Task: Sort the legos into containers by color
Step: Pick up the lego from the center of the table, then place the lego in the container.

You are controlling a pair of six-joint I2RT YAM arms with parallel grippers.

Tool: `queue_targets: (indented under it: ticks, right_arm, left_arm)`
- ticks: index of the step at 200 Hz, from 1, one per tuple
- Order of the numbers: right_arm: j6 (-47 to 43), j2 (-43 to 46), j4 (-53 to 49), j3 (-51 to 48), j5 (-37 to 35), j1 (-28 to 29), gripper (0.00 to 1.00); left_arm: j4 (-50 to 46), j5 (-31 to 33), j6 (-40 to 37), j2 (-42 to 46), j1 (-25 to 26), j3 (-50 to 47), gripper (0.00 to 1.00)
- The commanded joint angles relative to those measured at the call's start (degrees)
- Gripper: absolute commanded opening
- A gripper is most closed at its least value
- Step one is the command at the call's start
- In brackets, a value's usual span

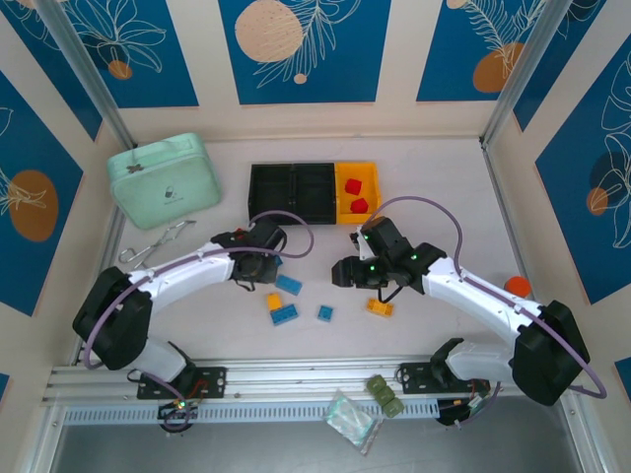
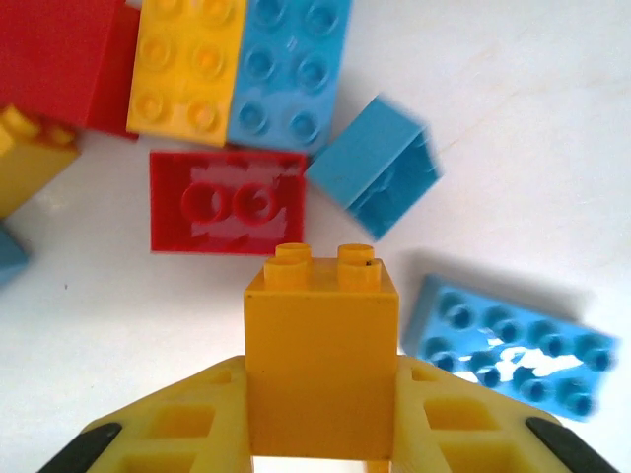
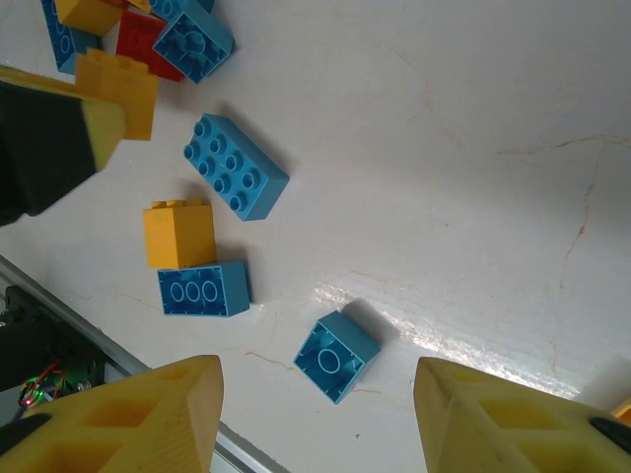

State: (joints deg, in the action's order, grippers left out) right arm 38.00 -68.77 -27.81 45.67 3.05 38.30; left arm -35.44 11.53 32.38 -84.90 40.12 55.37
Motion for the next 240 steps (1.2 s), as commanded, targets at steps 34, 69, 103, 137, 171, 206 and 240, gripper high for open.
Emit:
queue_targets:
  ticks: [34, 69, 103, 137, 171, 206, 240]
  right_arm:
    - [0.41, 4.03, 0.56, -0.41, -3.1, -0.11, 0.54]
    - [0.27, 4.44, 0.07, -0.22, -4.43, -1.43, 0.54]
    - [1.19, 5.7, 0.3, -1.61, -4.54, -2.42, 0.54]
    - [2.07, 7.54, -0.03, -3.19, -4.68, -2.8, 0.54]
    - [2.51, 9.49, -1.22, -3.83, -5.38, -3.05, 0.54]
    - [2.52, 10.84, -2.29, -4.07, -5.78, -3.83, 0.54]
    - [2.69, 10.85, -2.76, -4.08, -5.95, -4.28, 0.55]
  left_arm:
    - [-1.48, -5.93, -3.17, -4.37, -0.64, 13.25, 0.27]
    - [-2.41, -6.65, -4.83, -12.12, -0.59, 24.25, 0.27]
    - [-5.69, -5.69, -6.66, -21.57, -0.63, 37.32, 0.27]
    - [-9.32, -3.39, -8.17, -31.43, -1.21, 50.31, 0.27]
    - [-12.07, -1.97, -8.3, -39.46, -3.06, 60.12, 0.27]
    - [-13.38, -2.18, -8.53, -45.42, -4.5, 67.02, 0.29]
    - [-16.01, -2.31, -9.66, -50.78, -4.68, 73.99, 0.3]
